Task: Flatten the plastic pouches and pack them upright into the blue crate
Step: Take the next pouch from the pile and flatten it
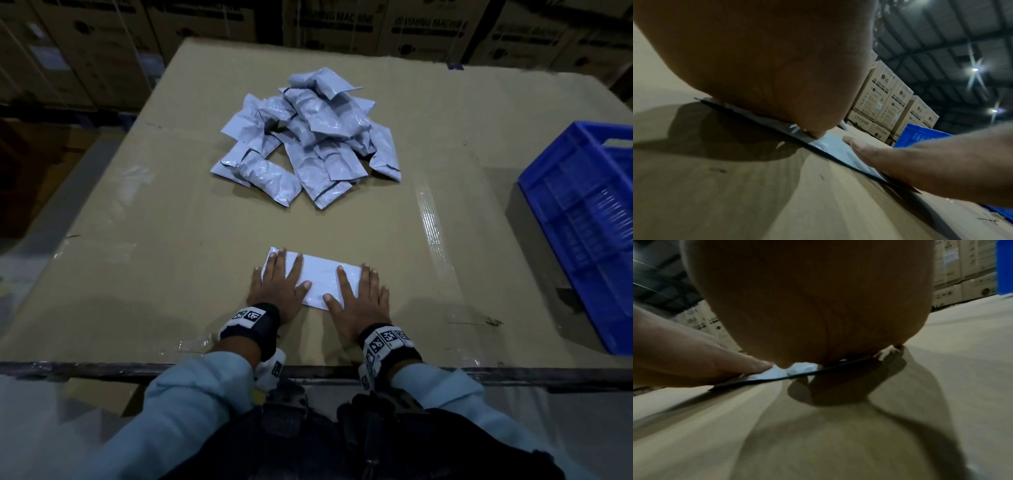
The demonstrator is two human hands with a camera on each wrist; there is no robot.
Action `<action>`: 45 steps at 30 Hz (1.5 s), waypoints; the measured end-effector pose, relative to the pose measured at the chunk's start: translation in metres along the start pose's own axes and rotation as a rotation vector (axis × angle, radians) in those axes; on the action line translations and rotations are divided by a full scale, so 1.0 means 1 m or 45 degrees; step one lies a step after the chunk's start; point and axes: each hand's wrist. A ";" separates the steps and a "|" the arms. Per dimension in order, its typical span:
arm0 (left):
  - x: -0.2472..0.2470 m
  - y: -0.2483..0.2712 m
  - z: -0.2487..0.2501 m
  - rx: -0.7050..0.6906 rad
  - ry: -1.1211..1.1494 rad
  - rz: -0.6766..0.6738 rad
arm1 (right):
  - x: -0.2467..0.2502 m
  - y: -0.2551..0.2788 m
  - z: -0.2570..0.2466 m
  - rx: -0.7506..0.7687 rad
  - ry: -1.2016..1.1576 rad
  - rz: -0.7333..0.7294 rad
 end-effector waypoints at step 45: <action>0.016 0.032 0.070 0.269 0.974 0.344 | 0.066 0.015 0.093 0.217 -0.041 -0.094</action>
Point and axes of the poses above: each hand's wrist, its own y-axis away from the middle knuckle, its own x-axis out of the back of the hand, z = x × y, and after that the axes turned 6 degrees about -z, right-handed
